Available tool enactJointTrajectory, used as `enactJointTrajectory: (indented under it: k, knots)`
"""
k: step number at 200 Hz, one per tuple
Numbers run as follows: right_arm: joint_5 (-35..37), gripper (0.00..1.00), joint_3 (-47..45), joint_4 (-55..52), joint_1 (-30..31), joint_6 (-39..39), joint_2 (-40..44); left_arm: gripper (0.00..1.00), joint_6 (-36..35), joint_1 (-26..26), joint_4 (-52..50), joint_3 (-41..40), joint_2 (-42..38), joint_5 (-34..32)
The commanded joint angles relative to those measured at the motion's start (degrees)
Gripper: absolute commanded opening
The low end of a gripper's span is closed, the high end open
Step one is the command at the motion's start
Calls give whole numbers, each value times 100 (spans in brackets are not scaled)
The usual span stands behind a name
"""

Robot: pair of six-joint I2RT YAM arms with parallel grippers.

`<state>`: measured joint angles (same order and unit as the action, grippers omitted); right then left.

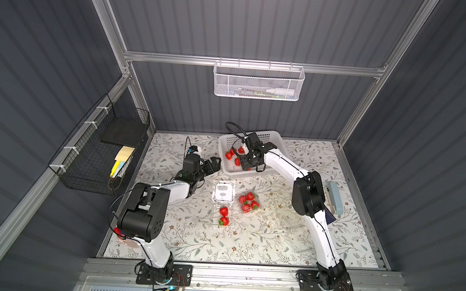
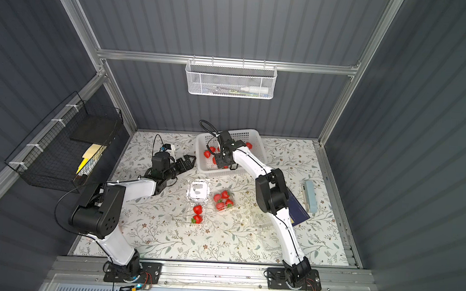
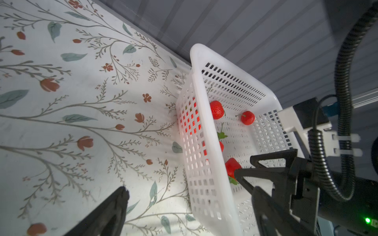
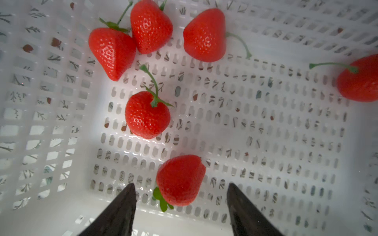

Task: Pack strawberries into containers
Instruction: Pick up the strawberry from the basket.

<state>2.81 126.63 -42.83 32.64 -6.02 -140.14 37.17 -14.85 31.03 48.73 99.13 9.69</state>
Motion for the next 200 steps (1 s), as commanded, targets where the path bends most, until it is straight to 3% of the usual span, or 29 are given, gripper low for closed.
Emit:
enactJointTrajectory:
  k: [1, 57, 103, 145, 164, 200]
  knots:
    - [-335, 70, 270, -522, -102, -237, -303, 94, -105, -83, 175, 225, 187, 285]
    - [-614, 63, 509, -527, -268, -622, -648, 90, -76, -131, 44, 483, 471, 358]
    - [-641, 51, 354, -66, -285, -813, -690, 90, -72, -158, -39, 563, 493, 307]
    - [-584, 36, 330, 52, -302, -856, -485, 90, -82, -158, -115, 562, 454, 251]
    - [-616, 24, 235, -13, -302, -842, -159, 90, -142, -158, -291, 559, 355, 192]
    - [-738, 15, -1568, 1455, -225, -754, 1281, 91, -196, -137, -700, 520, -166, 23]
